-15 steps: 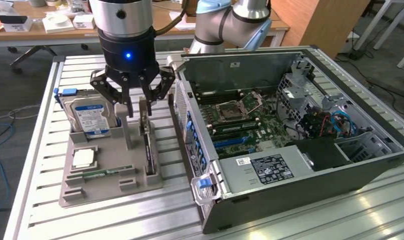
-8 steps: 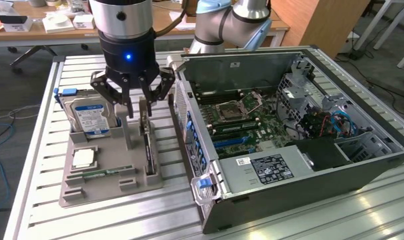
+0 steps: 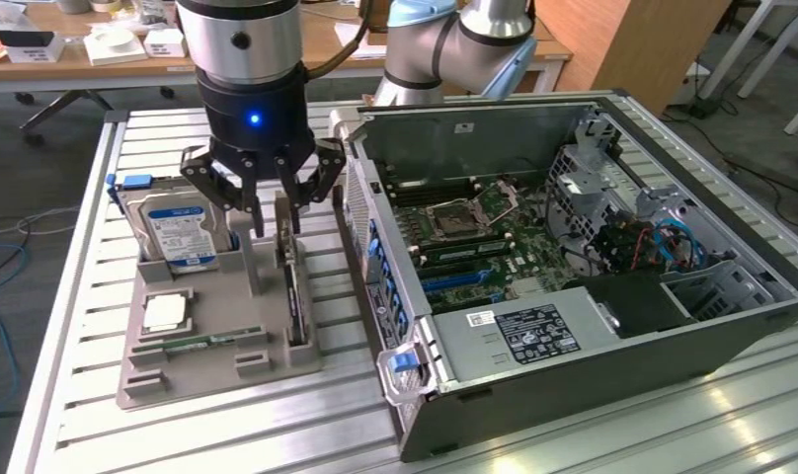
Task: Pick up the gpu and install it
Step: 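Pick up the gpu and move the gpu toward the slot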
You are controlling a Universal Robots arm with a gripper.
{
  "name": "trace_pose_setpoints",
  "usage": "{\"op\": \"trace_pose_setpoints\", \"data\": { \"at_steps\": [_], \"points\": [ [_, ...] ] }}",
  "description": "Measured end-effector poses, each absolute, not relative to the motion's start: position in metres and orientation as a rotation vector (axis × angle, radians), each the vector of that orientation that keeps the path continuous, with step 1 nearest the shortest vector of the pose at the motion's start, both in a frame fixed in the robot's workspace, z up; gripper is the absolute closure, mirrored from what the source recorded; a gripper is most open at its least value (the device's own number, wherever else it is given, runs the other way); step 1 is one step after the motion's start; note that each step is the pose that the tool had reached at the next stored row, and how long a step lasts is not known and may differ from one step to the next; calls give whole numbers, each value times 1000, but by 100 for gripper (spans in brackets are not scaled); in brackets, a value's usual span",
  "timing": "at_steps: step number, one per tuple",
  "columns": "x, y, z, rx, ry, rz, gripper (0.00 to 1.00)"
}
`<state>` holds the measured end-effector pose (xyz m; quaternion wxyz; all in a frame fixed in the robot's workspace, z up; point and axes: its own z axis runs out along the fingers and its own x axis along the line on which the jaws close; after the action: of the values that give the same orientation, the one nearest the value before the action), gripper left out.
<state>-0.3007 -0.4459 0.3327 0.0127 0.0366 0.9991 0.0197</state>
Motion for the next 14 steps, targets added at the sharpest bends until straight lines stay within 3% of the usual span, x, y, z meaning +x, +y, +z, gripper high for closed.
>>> {"op": "trace_pose_setpoints", "data": {
  "at_steps": [14],
  "points": [
    [-301,-446,324,114,3113,62,59]
  ]
}}
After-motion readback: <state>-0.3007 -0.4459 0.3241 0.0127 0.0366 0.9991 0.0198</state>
